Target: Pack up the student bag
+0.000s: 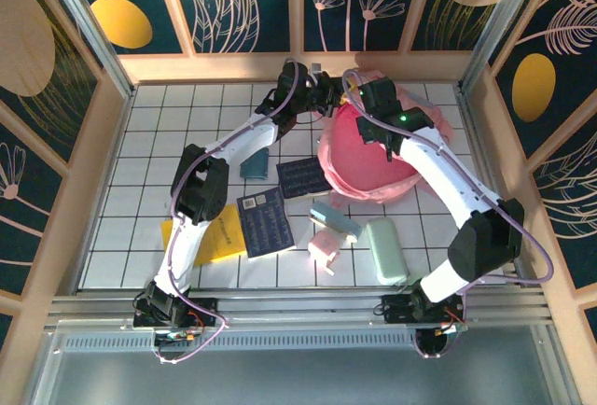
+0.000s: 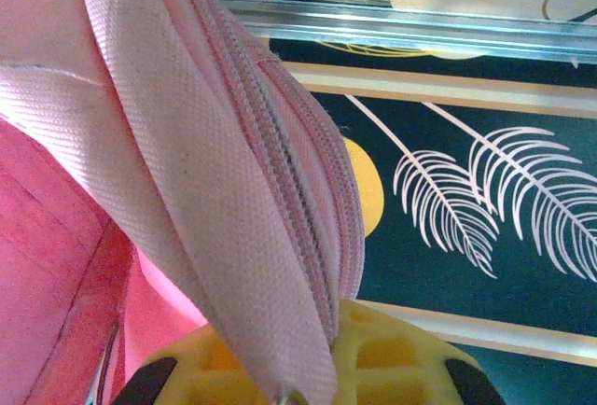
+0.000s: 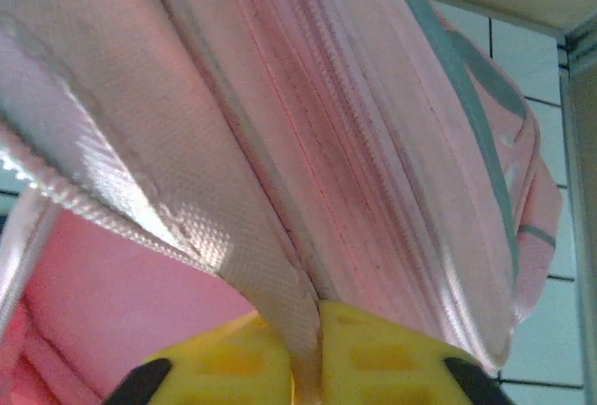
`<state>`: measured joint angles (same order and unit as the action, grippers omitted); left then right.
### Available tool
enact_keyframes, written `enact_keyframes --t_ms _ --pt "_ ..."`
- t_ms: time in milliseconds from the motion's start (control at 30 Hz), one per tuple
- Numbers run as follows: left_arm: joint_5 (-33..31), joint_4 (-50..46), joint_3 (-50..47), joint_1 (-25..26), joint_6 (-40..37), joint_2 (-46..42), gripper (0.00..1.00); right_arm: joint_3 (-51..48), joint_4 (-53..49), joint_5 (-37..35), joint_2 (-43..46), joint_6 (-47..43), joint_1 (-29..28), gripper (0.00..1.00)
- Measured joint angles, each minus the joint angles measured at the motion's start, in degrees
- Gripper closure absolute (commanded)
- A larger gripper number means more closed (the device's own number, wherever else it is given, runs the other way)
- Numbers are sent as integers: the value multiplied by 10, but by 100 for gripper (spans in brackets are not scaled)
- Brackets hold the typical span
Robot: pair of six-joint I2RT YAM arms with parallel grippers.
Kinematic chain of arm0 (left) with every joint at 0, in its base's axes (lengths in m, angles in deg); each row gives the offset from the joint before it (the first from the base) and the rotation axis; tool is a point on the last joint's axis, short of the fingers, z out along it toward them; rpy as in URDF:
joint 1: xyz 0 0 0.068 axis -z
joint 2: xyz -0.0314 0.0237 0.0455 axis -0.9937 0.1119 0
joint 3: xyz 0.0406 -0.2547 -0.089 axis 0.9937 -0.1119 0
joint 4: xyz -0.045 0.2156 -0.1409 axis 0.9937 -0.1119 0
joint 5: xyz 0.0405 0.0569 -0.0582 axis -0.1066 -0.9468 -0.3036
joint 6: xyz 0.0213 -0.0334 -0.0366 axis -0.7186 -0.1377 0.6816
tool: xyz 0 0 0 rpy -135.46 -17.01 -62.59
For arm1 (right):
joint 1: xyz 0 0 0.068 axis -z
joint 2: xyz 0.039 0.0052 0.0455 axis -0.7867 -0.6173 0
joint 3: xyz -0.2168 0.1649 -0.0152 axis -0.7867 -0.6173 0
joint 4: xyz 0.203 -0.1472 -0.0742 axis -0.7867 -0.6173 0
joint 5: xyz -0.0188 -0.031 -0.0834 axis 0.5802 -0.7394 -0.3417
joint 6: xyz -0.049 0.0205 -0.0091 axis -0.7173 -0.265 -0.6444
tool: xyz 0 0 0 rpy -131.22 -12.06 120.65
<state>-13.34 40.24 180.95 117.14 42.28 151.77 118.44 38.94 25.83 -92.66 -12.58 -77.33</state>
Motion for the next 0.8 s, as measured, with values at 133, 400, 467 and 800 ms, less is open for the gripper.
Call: enact_keyframes --t_ms 133,400,467,800 --pt "-4 -16 12 -3 -23 3 67 17 -3 17 -9 11 14 100" --pt "-45 -134 123 -5 -176 3 2 78 1 69 -4 67 89 100" --pt "-62 -158 130 -7 -222 -14 1 104 0 70 -4 82 112 100" --pt "-99 -128 -132 -38 -333 -238 1 135 -25 118 -1 186 181 100"
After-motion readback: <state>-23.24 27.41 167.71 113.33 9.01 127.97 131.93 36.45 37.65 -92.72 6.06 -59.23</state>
